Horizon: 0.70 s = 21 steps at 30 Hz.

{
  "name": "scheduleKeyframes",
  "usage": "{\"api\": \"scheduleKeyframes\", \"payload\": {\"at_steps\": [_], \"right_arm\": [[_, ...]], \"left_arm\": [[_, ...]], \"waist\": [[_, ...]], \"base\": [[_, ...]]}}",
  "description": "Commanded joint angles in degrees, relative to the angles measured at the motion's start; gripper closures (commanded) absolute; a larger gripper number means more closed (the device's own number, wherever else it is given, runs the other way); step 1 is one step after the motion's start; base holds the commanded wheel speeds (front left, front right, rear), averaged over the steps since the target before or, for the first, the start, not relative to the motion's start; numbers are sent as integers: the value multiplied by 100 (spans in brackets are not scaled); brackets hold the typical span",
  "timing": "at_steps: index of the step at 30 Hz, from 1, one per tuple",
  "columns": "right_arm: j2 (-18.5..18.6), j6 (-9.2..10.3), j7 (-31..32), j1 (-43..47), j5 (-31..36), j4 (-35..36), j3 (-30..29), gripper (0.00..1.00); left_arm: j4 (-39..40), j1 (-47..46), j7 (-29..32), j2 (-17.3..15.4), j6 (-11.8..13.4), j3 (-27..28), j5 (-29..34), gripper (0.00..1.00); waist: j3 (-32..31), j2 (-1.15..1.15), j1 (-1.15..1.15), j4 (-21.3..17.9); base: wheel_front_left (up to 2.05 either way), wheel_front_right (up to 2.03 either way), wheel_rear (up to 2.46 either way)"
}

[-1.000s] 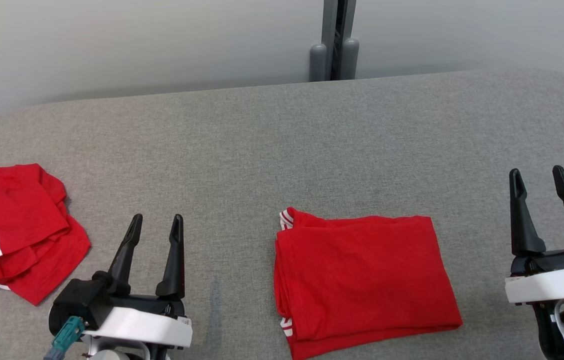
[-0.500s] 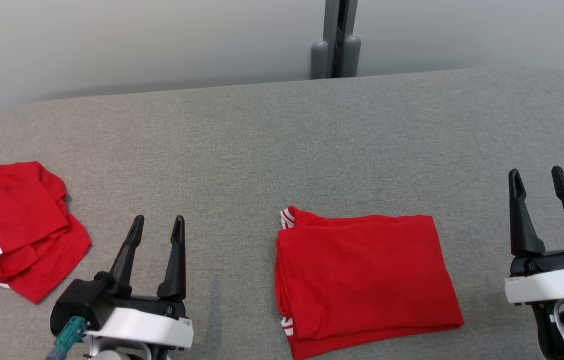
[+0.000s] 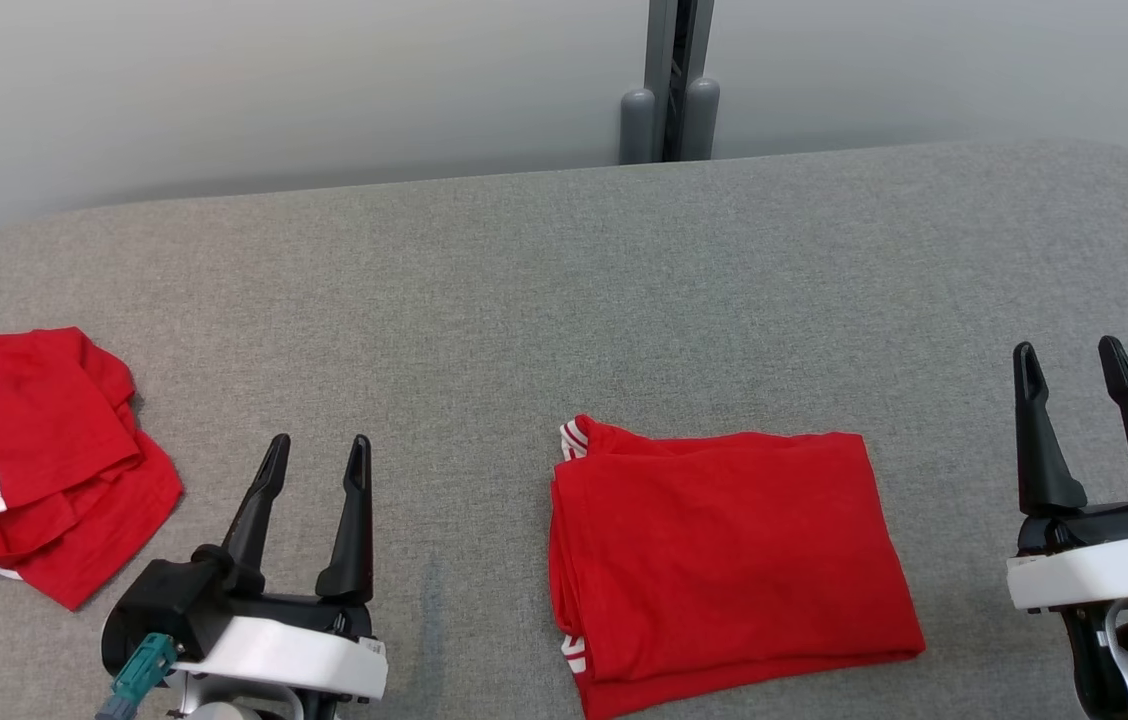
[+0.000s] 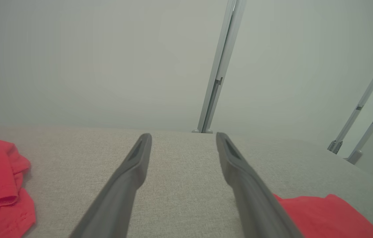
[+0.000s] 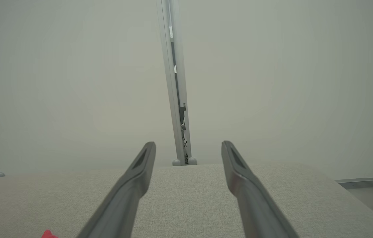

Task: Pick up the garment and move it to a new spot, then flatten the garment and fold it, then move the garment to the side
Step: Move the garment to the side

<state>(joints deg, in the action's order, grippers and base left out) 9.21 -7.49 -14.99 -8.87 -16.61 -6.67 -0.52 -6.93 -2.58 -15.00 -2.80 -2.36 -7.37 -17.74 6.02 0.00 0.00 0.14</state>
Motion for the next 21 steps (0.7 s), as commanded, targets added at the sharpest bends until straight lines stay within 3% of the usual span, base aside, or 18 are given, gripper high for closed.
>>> {"api": "scheduleKeyframes", "payload": {"at_steps": [1, 14, 21], "right_arm": [[30, 0, -26, -7, 0, -13, -1, 0], [29, 0, -26, 13, 31, -102, 33, 0], [42, 0, -26, 97, -282, -830, 173, 0]], "left_arm": [[-5, -5, -24, -22, 35, 15, 17, 0], [-23, -30, -23, -22, 20, 45, 28, 0], [-54, -94, -23, -24, -7, -16, 107, 0]], "waist": [[-2, 0, 0, 2], [9, 0, 0, 9], [102, 0, 0, 57]], "base": [[0, 0, 0], [0, 0, 0], [0, 0, 0]]}}
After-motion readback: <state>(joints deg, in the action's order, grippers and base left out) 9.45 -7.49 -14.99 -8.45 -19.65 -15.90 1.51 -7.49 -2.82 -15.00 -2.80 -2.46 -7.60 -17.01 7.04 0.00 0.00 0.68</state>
